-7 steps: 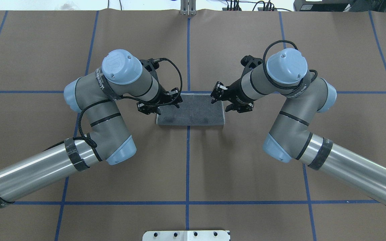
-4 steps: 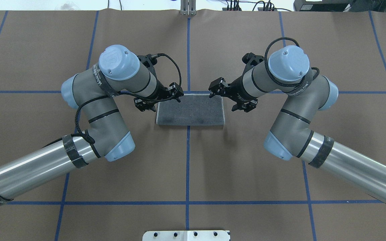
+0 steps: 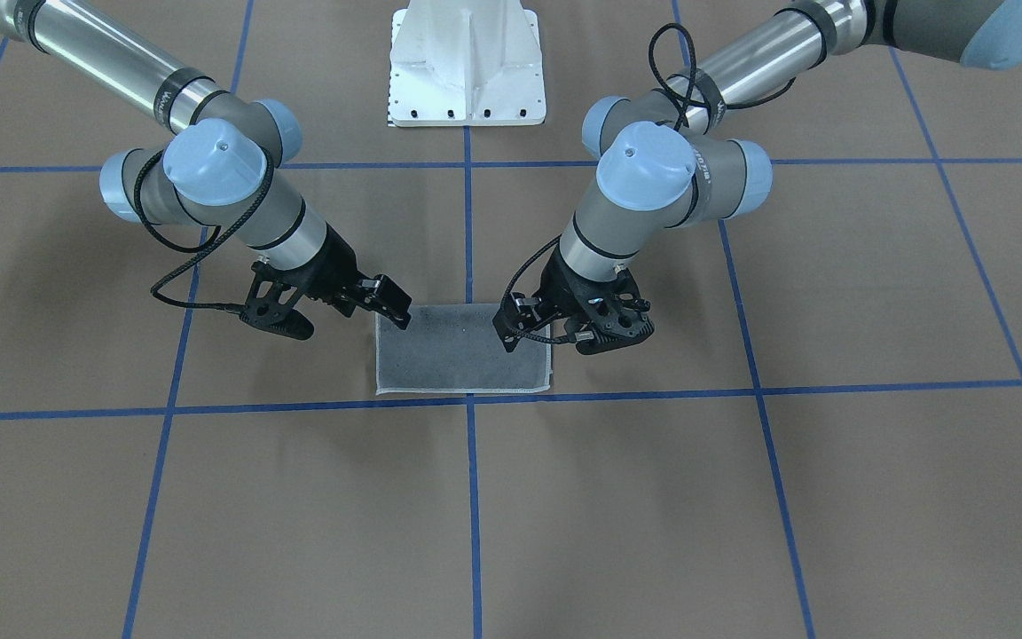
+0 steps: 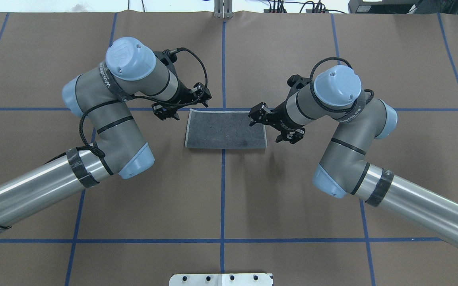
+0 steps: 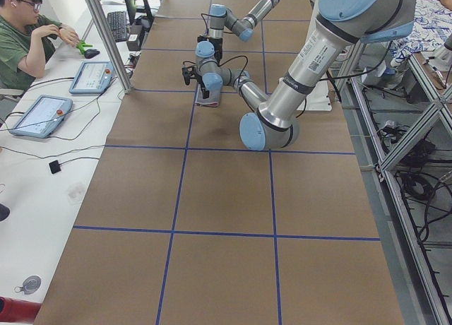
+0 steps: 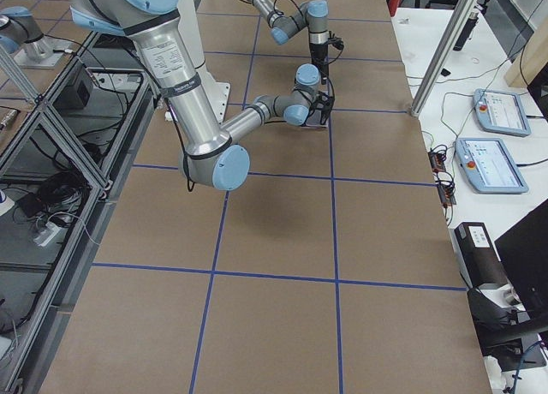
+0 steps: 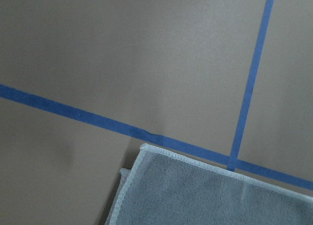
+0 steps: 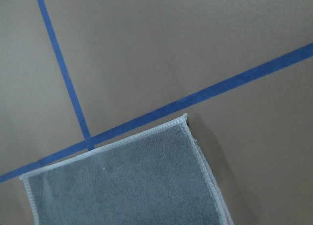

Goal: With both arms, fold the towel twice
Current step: 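Lower the right gripper to the folded towel's end nearest it and grasp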

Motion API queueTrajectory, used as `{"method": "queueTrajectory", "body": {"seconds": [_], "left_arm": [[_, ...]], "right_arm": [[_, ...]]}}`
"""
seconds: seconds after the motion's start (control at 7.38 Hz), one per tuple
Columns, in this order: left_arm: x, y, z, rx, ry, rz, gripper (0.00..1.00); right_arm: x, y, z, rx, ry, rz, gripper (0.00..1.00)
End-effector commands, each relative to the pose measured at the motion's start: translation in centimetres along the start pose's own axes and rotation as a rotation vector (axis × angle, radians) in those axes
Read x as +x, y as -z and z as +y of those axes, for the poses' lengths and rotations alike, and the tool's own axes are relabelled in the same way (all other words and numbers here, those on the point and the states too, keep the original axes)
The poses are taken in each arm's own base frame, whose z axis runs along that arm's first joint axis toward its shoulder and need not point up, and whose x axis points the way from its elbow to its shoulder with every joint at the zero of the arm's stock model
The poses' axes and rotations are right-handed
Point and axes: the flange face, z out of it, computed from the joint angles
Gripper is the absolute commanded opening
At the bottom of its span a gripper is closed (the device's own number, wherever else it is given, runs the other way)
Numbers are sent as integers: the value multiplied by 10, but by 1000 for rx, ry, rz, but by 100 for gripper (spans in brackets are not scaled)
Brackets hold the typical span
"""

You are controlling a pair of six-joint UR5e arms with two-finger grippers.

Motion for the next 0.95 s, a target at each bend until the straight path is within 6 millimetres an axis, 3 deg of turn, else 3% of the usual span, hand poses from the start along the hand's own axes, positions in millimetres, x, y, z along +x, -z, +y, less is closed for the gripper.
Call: {"method": "queueTrajectory", "body": {"seconds": [0.0,0.41,0.81], "left_arm": [[-2,5,-9,11,7,1,100],[-7,2,-10,11,11,-6,100],[-9,1,-10,11,13,-7,100]], "right_arm": [[3,-8,9,-12,-119,14,98],[14,-22,20,-24,-121,42,94],[14,-17,13,-14,-125,39,87]]}}
